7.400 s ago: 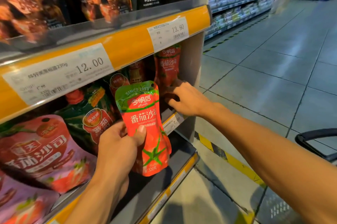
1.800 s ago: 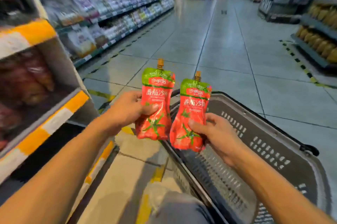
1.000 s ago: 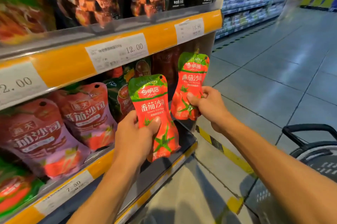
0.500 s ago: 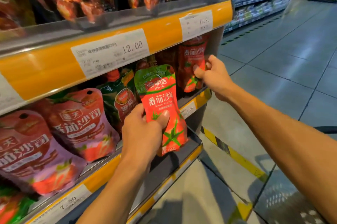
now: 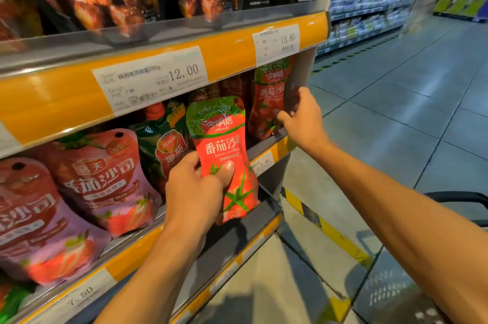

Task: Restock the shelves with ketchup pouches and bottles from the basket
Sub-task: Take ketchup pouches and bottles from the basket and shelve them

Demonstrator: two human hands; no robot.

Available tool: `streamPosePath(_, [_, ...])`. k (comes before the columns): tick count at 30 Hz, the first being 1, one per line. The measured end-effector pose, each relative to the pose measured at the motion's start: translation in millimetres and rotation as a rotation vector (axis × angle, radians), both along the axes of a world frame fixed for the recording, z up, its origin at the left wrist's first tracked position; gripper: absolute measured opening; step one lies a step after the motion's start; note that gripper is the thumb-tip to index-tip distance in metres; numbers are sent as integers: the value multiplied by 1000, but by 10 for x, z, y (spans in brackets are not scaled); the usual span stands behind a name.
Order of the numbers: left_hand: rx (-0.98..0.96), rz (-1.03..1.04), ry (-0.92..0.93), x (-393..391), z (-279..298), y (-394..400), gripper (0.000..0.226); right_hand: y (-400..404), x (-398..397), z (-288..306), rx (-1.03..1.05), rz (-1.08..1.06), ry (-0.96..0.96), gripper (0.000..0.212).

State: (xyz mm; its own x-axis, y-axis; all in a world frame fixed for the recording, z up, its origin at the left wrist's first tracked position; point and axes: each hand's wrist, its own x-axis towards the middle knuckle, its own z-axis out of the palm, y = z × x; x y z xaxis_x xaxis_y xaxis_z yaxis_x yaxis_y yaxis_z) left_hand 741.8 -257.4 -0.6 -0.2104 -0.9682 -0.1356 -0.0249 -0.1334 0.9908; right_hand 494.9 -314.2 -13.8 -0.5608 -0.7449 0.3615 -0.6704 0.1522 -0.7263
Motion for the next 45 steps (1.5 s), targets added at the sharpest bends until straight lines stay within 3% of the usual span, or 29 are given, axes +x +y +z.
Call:
streamPosePath(2, [16,9,12,5,21,13,22,256,149,10,-138,7,-82,28])
streamPosePath(4, [35,8,42,9,42,22,21,569,341,-28,-134,153,-278,19])
streamPosePath(7, [36,1,86,-9,84,51,16,1036,627,-122,68,427,-582,40])
streamPosePath(9, [39,-20,113,-34,113,83,13,1210,718,-159,144,500,-599,50])
streamPosePath(13, [7,-96,122,-71,138,146,13,1305,761,-135,104,543,-644,52])
streamPosePath(18, [-65,-193,87,-95,125,173,14,1322,768,-187,28,459,-664,47])
streamPosePath(20, [-176,-154,-67,-71,79,141,18,1304,735,-194,-25,401,-656,38])
streamPosePath(25, [-593,-156,-967,124,-86,47,37,1060,616,-69,-133,239,-585,22])
streamPosePath(27, [-658,-215,-1137,138,-157,58,39,890,604,-9,-144,228,-583,21])
streamPosePath(35, [-704,-285,-1322,32,-211,152,49,313,604,-46,-76,263,-397,48])
streamPosePath(45, [-682,-302,-1255,67,-215,127,43,408,460,-44,-46,313,-366,43])
